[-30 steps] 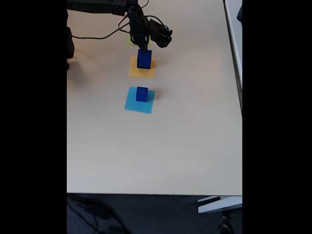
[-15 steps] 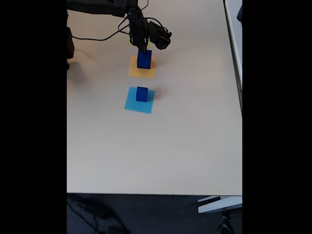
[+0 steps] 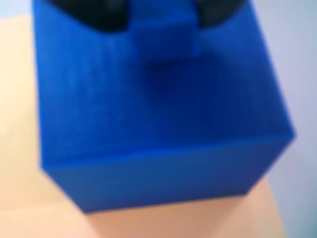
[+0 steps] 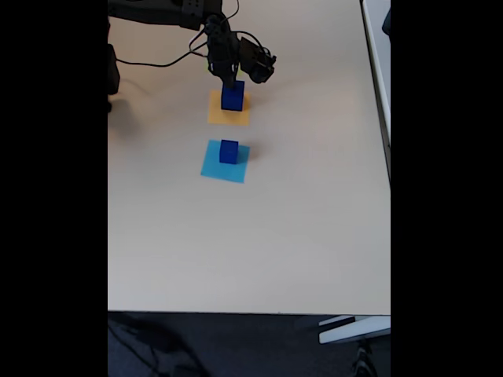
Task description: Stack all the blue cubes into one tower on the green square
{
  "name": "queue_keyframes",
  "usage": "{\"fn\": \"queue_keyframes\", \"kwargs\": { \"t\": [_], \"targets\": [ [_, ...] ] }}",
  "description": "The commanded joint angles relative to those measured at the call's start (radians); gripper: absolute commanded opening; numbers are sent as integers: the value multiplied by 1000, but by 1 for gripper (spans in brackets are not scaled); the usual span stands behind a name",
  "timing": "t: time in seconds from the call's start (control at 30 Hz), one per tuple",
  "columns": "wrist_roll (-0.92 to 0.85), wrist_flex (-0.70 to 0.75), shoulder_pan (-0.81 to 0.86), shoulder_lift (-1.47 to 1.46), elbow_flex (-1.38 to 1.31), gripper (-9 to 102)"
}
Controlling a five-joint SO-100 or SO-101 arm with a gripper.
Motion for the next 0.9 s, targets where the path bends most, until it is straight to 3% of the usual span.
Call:
{"fn": "queue_keyframes", "kwargs": {
  "t": [0.0, 0.87],
  "targets": [
    [-8, -12, 6, 43, -5, 2],
    [-101, -29, 8, 52, -64, 18]
  ]
}}
